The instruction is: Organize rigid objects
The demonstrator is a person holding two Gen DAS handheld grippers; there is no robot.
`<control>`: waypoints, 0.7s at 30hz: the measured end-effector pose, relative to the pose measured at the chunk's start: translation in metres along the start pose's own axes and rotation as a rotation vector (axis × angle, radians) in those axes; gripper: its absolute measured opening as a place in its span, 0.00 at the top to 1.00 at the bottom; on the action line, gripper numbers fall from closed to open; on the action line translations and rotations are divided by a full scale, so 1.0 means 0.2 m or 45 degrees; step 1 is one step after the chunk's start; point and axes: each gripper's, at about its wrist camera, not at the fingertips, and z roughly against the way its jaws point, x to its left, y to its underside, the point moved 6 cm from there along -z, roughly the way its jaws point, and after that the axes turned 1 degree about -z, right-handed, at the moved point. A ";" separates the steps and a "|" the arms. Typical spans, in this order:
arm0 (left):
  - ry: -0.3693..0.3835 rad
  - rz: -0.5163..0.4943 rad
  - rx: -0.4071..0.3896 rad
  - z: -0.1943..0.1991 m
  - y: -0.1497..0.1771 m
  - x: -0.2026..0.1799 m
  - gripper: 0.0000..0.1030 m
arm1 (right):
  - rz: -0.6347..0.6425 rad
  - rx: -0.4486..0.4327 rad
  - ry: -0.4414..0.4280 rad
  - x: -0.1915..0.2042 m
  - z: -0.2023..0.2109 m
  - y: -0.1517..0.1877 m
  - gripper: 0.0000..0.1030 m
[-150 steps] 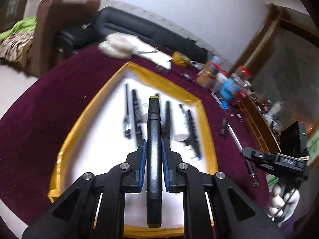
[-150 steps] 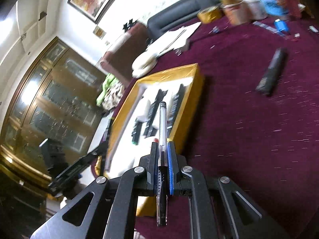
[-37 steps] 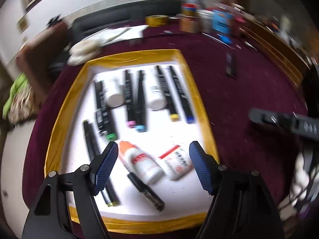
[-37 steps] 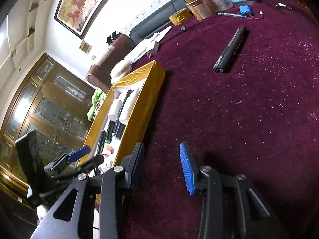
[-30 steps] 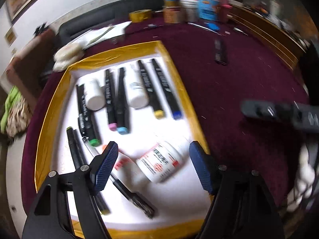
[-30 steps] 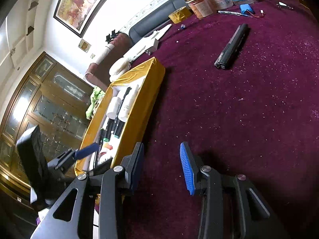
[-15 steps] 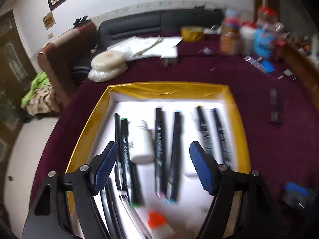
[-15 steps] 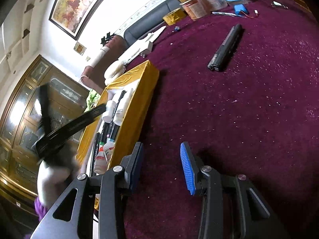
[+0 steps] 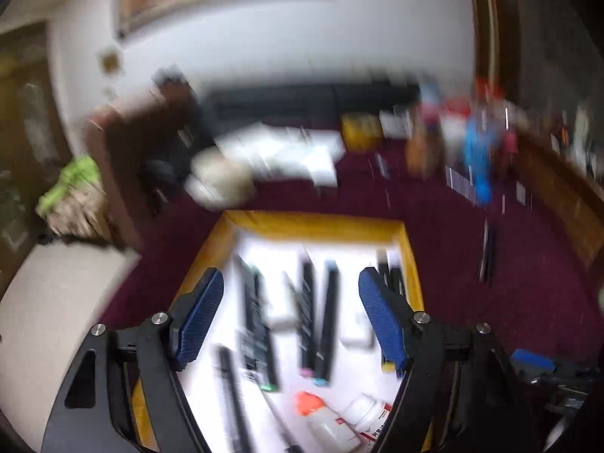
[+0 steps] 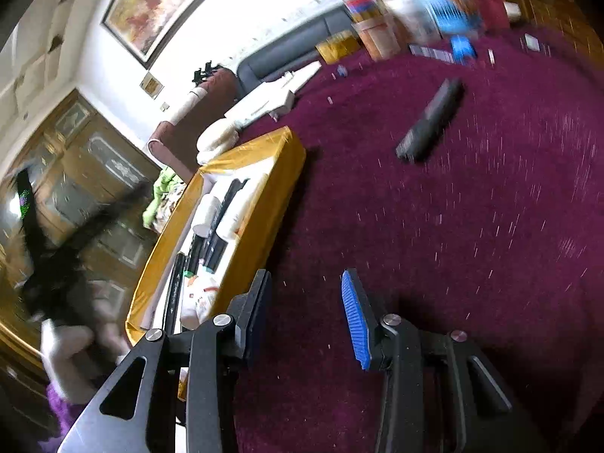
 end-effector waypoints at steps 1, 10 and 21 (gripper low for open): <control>-0.006 0.038 -0.136 0.15 -0.04 0.06 0.04 | 0.038 -0.032 0.018 0.03 0.03 -0.02 0.66; 0.199 0.221 -0.185 0.23 0.03 0.22 0.00 | 0.212 -0.135 0.007 0.41 0.00 -0.13 0.28; -0.043 0.259 0.093 -0.18 0.28 0.29 0.00 | 0.485 -0.043 0.141 0.61 -0.23 0.16 0.28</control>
